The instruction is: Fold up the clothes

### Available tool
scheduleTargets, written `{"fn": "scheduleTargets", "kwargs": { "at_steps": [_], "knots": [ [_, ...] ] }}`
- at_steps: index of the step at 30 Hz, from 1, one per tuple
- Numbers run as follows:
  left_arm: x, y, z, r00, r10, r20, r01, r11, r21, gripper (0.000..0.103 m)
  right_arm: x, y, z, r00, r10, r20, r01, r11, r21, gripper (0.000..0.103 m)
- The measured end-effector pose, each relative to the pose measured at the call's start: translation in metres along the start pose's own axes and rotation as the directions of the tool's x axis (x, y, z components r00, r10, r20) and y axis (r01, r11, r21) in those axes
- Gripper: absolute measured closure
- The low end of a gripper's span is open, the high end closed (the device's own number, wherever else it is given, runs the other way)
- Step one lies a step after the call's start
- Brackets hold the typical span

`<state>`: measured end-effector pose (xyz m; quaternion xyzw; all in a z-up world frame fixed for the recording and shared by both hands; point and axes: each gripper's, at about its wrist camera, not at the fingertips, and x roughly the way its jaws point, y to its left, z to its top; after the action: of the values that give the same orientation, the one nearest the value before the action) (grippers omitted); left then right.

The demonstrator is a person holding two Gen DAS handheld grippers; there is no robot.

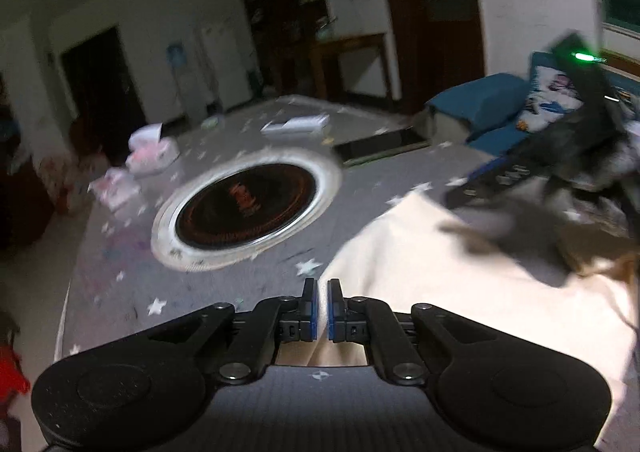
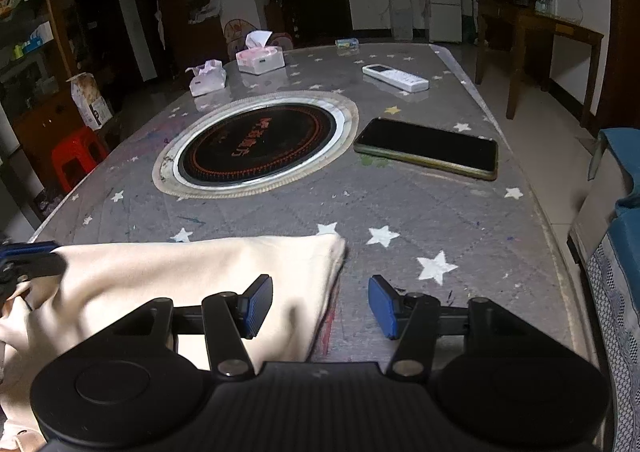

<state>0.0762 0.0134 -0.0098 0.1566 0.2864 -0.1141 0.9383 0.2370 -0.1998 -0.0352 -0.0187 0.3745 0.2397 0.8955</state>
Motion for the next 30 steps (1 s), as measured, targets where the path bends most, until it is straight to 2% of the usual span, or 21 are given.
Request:
{"fn": "scheduleTargets", "kwargs": {
  "at_steps": [3, 8, 13, 17, 19, 22, 23, 24, 27, 30],
  "knots": [
    [-0.015, -0.021, -0.008, 0.999, -0.034, 0.018, 0.033, 0.998, 0.061, 0.098, -0.011, 0.002, 0.003, 0.999, -0.002, 0.032, 0.002, 1.000, -0.006, 0.049],
    [-0.015, -0.053, -0.029, 0.994, -0.106, -0.029, 0.109, 0.987, 0.120, 0.098, -0.025, 0.012, 0.006, 0.997, 0.027, 0.072, -0.025, 1.000, -0.018, 0.049],
    [-0.012, -0.064, -0.041, 0.986, -0.150, -0.070, 0.158, 0.981, 0.116, 0.093, -0.024, 0.030, 0.001, 0.996, 0.069, 0.061, -0.065, 0.996, -0.059, 0.049],
    [-0.026, -0.053, -0.037, 0.982, -0.185, -0.027, 0.187, 0.979, 0.085, 0.090, -0.011, 0.039, -0.009, 0.998, 0.066, 0.017, -0.064, 0.994, -0.086, 0.049],
    [-0.031, -0.041, -0.032, 0.988, -0.153, 0.001, 0.153, 0.987, 0.042, 0.084, -0.005, 0.038, -0.014, 0.998, 0.062, -0.004, -0.062, 0.994, -0.084, 0.049],
    [-0.027, -0.018, -0.024, 0.998, -0.065, -0.008, 0.065, 0.996, -0.053, 0.070, -0.002, 0.034, -0.021, 0.998, 0.055, -0.019, -0.057, 0.995, -0.081, 0.049],
    [-0.020, -0.011, -0.022, 0.998, -0.049, -0.033, 0.045, 0.995, -0.091, 0.058, -0.003, 0.032, -0.022, 0.998, 0.056, -0.019, -0.057, 0.996, -0.075, 0.049],
    [-0.010, -0.003, -0.022, 0.996, -0.043, -0.073, 0.033, 0.990, -0.134, 0.053, -0.005, 0.030, -0.022, 0.998, 0.053, -0.017, -0.054, 0.996, -0.070, 0.049],
    [0.019, 0.019, -0.023, 0.982, -0.045, -0.185, -0.003, 0.968, -0.250, 0.051, -0.009, 0.021, -0.021, 1.000, 0.030, -0.008, -0.031, 0.998, -0.057, 0.049],
    [0.036, 0.026, -0.026, 0.970, -0.103, -0.222, 0.028, 0.949, -0.315, 0.057, -0.010, 0.013, -0.019, 1.000, 0.011, -0.004, -0.012, 0.999, -0.041, 0.049]
  ]
}}
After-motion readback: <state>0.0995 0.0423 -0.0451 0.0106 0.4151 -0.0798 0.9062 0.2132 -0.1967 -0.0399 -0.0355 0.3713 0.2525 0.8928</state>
